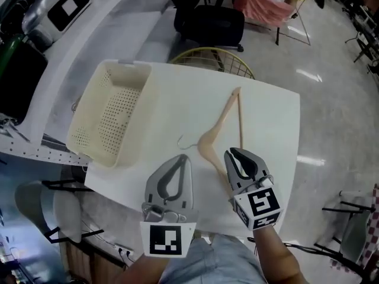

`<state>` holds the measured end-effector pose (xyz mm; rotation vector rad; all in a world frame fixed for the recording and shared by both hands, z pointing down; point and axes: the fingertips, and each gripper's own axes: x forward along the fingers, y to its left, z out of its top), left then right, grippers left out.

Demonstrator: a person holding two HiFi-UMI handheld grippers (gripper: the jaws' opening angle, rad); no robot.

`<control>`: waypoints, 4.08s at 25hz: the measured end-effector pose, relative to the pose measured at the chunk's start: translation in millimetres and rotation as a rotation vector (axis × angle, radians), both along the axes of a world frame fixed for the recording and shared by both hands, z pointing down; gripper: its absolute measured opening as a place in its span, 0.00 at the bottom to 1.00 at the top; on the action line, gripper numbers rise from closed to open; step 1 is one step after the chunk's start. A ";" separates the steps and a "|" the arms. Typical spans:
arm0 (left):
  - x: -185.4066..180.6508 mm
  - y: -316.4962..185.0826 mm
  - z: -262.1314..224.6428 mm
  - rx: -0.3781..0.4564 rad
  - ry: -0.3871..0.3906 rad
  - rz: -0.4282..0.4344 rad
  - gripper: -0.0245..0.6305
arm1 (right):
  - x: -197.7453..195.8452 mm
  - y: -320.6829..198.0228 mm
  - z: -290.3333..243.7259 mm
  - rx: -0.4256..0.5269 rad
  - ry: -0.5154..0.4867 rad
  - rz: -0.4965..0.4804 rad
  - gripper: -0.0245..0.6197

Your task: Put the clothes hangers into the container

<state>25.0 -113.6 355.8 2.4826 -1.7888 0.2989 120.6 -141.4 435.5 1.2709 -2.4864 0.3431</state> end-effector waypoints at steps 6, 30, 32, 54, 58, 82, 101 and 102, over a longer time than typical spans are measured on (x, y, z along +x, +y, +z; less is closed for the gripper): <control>2.1 -17.0 32.9 -0.108 0.025 0.049 0.06 | -2.3 -0.1 48.2 -0.131 0.060 0.007 0.21; -13.5 -40.5 110.7 -0.241 0.085 0.087 0.06 | -17.5 9.5 146.5 -0.314 0.327 -0.028 0.30; -16.0 -41.5 110.9 -0.244 0.091 0.083 0.06 | -18.0 9.7 147.1 -0.341 0.316 -0.029 0.28; -33.7 -26.1 75.2 -0.171 0.047 0.033 0.06 | -15.2 0.7 116.6 -0.308 0.167 0.033 0.20; -31.3 -19.1 55.3 -0.111 0.051 0.014 0.06 | -19.9 -7.5 85.5 -0.235 0.122 0.019 0.20; -2.1 111.6 -71.7 0.172 0.007 -0.173 0.05 | -7.5 78.9 -102.3 0.123 -0.056 -0.158 0.20; -71.4 99.2 -72.1 0.191 -0.003 -0.212 0.05 | -69.2 50.7 -93.8 0.128 -0.066 -0.161 0.20; -82.2 94.1 -69.3 0.189 -0.006 -0.209 0.06 | -76.3 44.9 -90.4 0.125 -0.061 -0.149 0.20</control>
